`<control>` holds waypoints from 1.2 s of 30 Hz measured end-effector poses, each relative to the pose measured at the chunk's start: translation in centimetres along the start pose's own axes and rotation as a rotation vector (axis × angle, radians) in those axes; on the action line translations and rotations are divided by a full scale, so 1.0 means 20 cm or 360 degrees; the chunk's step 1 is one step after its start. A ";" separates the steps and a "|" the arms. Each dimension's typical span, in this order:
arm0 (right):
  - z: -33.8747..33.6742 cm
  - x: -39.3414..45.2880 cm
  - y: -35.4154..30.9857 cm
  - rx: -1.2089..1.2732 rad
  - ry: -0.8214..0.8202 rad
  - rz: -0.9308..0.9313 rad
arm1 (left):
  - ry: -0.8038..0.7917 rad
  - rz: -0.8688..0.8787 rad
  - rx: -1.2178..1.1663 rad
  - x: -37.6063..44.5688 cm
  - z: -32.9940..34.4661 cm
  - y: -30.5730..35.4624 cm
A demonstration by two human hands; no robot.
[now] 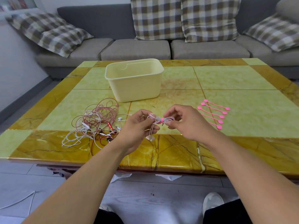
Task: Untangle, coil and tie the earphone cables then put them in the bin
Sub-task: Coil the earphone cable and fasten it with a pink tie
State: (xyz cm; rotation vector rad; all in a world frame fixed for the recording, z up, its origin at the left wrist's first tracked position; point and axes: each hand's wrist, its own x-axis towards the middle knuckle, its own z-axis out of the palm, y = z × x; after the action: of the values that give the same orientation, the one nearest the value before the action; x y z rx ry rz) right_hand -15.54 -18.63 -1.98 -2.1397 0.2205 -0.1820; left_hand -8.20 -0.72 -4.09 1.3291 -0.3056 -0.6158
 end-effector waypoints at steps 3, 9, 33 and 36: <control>0.00 -0.01 0.00 0.0079 0.0146 -0.0018 | 0.0000 0.0027 -0.0002 0.01 0.00 0.01; 0.00 -0.04 0.00 0.0116 0.0296 -0.0077 | 0.0017 0.0020 -0.0006 0.00 0.04 0.03; 0.01 -0.01 -0.02 0.0491 0.0221 0.0200 | 0.0146 0.0269 0.0479 0.01 0.04 0.03; 0.02 0.00 -0.01 0.0466 0.0263 0.0188 | 0.0115 0.0202 0.0334 0.01 0.03 0.03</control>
State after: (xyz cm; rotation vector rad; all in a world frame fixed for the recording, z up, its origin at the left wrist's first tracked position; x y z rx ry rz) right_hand -15.44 -18.13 -1.99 -1.8167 0.3913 -0.3038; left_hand -8.27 -1.21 -3.39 1.5169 -0.4008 -0.4369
